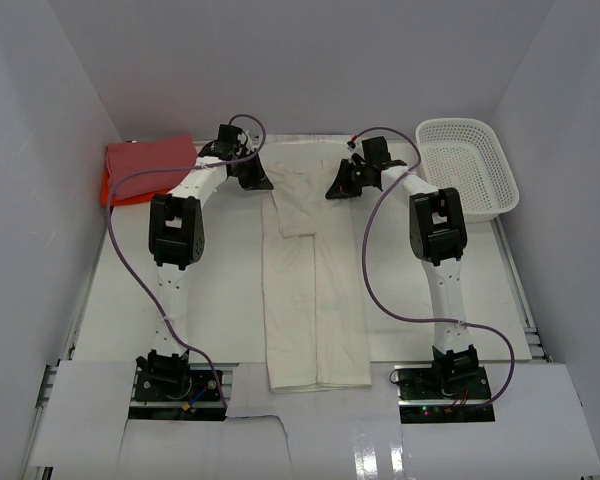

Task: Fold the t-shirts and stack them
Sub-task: Rotate the tshirt 90 degrees

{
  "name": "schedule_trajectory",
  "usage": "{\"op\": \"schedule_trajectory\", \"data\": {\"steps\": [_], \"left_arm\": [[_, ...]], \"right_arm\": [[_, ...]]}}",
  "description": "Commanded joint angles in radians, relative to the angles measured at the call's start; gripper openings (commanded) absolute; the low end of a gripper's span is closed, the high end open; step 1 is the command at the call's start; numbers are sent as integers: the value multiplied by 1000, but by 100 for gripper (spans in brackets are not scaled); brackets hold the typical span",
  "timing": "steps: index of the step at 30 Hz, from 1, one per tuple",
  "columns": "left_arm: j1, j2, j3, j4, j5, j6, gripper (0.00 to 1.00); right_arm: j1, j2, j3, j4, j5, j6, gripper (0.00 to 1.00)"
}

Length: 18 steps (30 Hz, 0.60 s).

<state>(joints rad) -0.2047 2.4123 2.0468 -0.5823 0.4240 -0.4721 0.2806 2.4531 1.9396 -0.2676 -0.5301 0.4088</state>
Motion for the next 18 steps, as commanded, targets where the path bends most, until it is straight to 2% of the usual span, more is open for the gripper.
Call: {"op": "schedule_trajectory", "data": {"steps": [1,5,18], "left_arm": [[14,-76,108,-62,-16,-7,0],[25,-56,184,-108,4,-23,0],[60,-56,115,-289,-2,-95,0]], "right_arm": [[-12,35,28,-24,35,-21,9],[-12,38,27,-25,35,-22,9],[-12,38,36,-25,30,-21,13]]}}
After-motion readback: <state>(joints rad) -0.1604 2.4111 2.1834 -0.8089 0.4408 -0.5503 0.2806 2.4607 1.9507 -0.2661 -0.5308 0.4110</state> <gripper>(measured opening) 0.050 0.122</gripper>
